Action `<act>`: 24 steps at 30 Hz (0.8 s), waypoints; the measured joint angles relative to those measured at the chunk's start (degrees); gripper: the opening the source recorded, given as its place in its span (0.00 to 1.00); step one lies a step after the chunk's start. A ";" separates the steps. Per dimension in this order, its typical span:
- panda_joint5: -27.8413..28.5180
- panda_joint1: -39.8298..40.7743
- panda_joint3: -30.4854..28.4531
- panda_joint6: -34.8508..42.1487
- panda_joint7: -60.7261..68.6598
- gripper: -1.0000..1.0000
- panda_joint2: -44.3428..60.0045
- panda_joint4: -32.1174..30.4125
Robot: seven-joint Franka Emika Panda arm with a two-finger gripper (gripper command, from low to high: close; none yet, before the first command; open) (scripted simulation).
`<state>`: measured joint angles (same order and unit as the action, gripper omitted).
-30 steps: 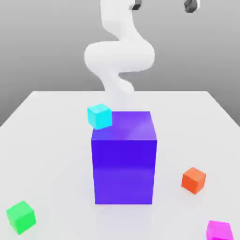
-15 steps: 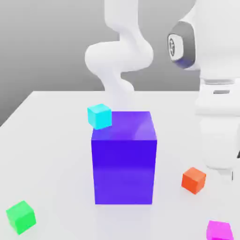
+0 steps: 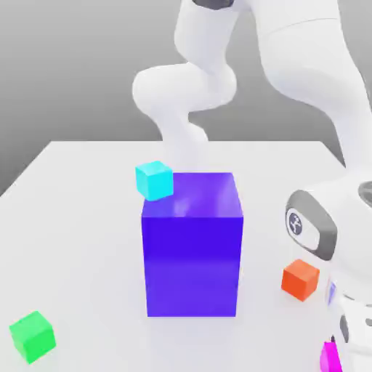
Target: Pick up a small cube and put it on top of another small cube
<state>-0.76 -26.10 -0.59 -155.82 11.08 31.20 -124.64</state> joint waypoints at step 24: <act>-9.28 23.03 -22.86 8.27 -7.98 0.00 -16.89 -10.25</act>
<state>-10.04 -3.07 -23.45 -147.55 3.10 14.31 -134.89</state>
